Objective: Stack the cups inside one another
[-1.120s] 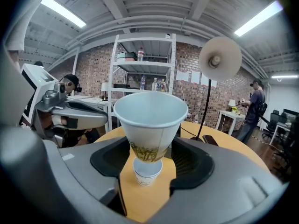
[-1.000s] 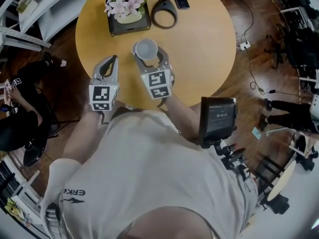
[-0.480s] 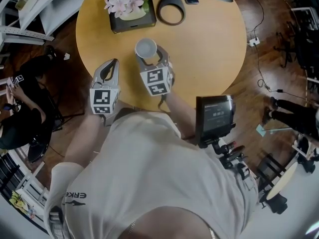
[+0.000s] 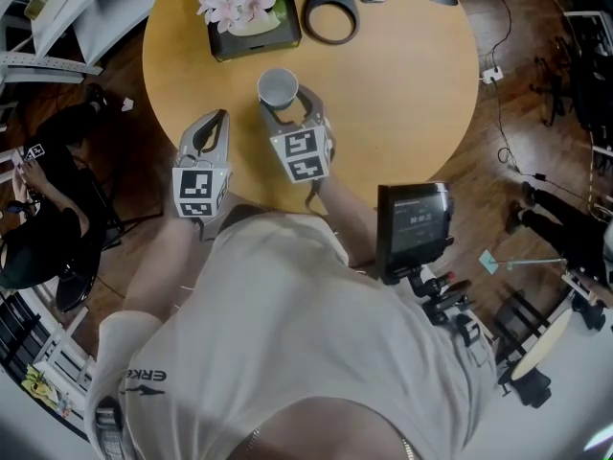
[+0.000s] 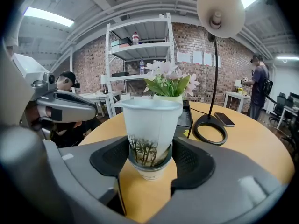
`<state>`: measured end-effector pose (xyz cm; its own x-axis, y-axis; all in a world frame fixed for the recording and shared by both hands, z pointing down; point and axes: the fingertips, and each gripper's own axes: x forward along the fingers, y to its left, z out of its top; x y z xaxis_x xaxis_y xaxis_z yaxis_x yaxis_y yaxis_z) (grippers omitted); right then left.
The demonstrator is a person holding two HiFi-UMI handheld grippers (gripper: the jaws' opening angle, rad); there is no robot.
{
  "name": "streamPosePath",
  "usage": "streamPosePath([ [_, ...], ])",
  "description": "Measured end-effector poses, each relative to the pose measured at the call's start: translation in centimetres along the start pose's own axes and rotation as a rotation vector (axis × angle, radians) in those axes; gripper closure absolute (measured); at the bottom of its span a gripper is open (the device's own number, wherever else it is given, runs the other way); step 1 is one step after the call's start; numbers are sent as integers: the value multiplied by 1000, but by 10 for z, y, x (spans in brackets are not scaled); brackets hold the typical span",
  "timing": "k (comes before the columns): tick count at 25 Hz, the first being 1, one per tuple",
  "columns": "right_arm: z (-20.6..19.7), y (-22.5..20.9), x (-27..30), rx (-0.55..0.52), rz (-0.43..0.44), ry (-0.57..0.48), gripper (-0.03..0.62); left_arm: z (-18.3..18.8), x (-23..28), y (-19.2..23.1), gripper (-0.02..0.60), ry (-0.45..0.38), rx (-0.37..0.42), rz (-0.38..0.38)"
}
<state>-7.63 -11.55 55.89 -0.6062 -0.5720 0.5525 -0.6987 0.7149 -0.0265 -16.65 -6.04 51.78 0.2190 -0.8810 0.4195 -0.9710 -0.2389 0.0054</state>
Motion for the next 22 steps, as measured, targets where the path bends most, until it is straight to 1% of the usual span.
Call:
streamPosePath([
  [4,1,-1,1,19,10,-1,279,-1,0,1,580,4,-2,-1],
  [5,0,0,1,21,15,2,253,-1,1,1,580,2,-2,-2],
  [6,0,0,1,21,18,4,250,-1,1,1,580,1,-3,-3],
  [11,-1,2,3,8,19,15,238,-2,1,2,580,-3,-3,-8],
  [15,-4,6,4,-15,37,32,209,-1,1,3,580,-10,-2,-12],
  [20,4,5,1,26,47,22,192,1,-1,2,580,-19,-2,-21],
  [22,5,4,0,23,45,21,191,1,-2,2,580,-23,0,-22],
])
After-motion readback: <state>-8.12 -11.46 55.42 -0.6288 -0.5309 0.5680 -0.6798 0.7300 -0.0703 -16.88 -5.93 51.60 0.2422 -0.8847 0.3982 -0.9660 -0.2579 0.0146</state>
